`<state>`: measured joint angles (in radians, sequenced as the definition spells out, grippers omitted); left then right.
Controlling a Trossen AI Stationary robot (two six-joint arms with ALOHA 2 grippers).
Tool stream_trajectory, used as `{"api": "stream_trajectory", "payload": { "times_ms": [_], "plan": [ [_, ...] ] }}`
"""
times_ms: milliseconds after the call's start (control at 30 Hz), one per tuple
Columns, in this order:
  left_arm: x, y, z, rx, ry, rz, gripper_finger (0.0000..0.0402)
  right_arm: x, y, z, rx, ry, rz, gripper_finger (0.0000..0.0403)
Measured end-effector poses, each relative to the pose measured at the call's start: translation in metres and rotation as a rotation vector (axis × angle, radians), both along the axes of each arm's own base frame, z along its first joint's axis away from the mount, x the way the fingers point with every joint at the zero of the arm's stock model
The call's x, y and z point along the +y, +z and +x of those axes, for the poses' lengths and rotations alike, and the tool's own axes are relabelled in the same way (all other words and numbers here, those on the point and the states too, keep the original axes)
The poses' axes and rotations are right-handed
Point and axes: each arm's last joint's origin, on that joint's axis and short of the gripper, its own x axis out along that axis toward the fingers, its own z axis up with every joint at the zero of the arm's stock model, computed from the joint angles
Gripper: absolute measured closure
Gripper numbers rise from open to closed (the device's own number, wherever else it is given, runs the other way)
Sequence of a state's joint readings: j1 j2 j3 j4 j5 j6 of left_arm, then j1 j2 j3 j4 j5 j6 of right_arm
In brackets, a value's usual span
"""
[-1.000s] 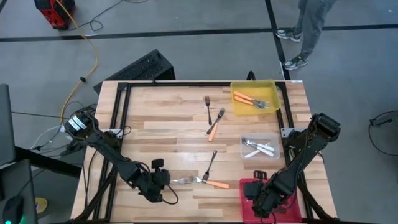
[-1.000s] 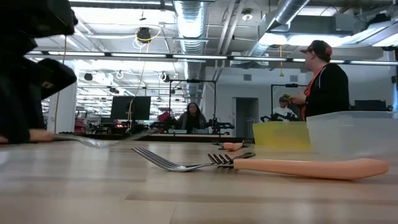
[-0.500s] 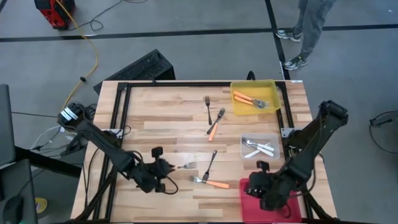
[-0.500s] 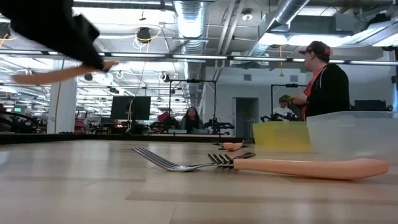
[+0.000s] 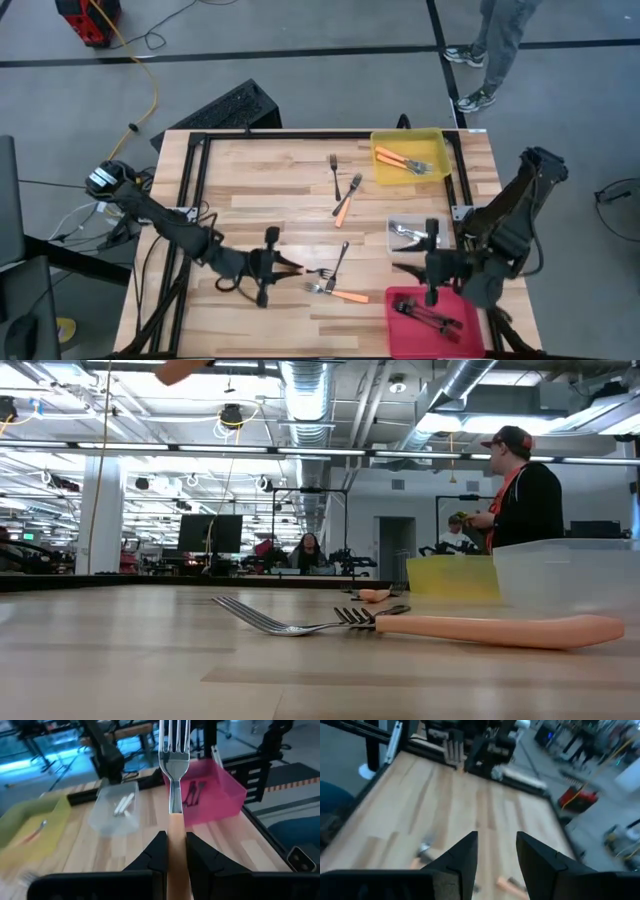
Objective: Sort silverware by color (type)
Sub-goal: Put the orange fork into the yellow bin
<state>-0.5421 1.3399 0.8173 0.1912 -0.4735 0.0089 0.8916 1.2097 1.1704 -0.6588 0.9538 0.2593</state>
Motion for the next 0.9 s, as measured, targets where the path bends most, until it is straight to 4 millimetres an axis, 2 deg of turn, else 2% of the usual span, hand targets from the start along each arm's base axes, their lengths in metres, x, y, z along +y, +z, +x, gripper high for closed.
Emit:
{"api": "stream_trajectory", "payload": {
  "times_ms": [133, 233, 367, 500, 633, 733, 900],
  "plan": [
    [0.017, 0.003, 0.011, -0.017, -0.06, -0.007, 0.0376, -0.023, 0.007, 0.003, -0.035, 0.01, -0.096, 0.0244],
    [0.029, 0.004, 0.017, -0.016, -0.091, -0.032, 0.0376, -0.048, 0.007, 0.004, -0.06, -0.006, -0.086, 0.0244],
    [0.037, 0.005, 0.021, -0.029, -0.13, -0.03, 0.0363, -0.085, -0.015, -0.001, -0.107, -0.003, -0.016, 0.0244],
    [0.043, 0.005, 0.023, -0.025, -0.143, -0.03, 0.0373, -0.115, -0.042, -0.008, -0.261, -0.015, 0.101, 0.0244],
    [0.05, 0.006, 0.026, -0.035, -0.174, -0.033, 0.0374, -0.13, -0.061, -0.011, -0.466, 0.061, 0.234, 0.0244],
    [0.053, 0.014, 0.029, -0.116, -0.24, -0.043, 0.0364, -0.135, -0.079, -0.009, -0.58, 0.139, 0.282, 0.0244],
    [0.058, 0.028, 0.032, -0.267, -0.39, -0.06, 0.0363, -0.142, -0.101, 0.0, -0.62, 0.097, 0.308, 0.0232]
  ]
}}
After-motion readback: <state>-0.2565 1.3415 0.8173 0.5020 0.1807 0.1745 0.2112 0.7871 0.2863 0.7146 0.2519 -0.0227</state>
